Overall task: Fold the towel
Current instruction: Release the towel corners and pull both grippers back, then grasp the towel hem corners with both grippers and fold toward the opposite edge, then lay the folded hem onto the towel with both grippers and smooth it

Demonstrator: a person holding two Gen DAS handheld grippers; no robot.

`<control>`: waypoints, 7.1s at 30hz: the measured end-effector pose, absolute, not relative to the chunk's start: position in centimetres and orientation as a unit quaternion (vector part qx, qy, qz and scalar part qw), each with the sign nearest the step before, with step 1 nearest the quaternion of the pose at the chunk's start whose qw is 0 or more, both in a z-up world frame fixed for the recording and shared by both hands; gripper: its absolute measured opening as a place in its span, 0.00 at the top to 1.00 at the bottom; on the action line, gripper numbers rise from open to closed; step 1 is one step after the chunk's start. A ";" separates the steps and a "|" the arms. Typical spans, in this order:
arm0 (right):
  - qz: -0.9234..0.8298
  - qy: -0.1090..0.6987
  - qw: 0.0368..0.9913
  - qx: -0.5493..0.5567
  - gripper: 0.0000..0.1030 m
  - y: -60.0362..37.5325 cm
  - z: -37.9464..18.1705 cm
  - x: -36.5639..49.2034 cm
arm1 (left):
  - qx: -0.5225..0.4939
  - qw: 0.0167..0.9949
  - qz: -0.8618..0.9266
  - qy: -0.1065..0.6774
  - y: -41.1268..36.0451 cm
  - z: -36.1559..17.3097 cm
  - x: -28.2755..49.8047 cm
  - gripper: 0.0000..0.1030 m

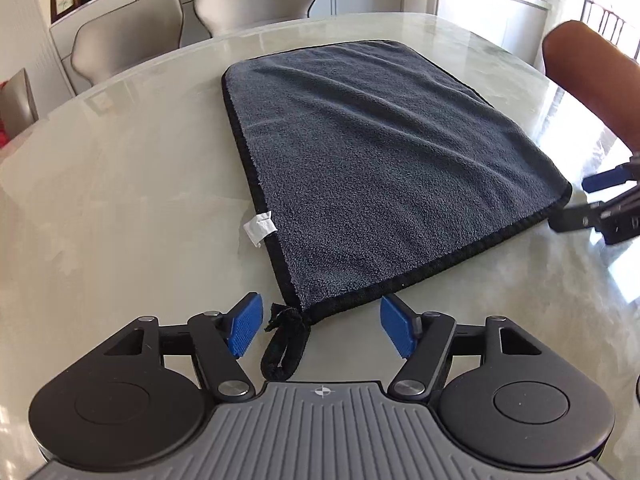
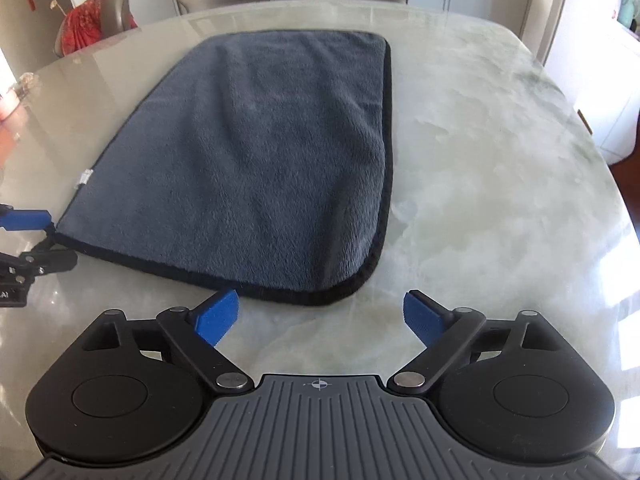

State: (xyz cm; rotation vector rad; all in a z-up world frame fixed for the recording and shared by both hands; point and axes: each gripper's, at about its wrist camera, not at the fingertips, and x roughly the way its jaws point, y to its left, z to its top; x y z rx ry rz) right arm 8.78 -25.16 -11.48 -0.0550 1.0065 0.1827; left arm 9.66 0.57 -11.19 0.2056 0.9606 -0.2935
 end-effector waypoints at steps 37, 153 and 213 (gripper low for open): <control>0.060 0.448 0.892 0.020 0.00 -26.7 -11.9 8.1 | 0.043 0.883 -0.072 0.462 1.2 -12.2 9.0 0.00; 0.190 0.349 0.916 -0.046 0.76 -27.4 -4.1 30.9 | 0.137 0.888 -0.147 0.414 -1.3 -6.4 33.4 0.88; 0.187 0.351 0.917 0.032 0.85 -28.9 -7.5 26.4 | -0.009 0.905 -0.155 0.397 2.0 -8.2 32.7 0.98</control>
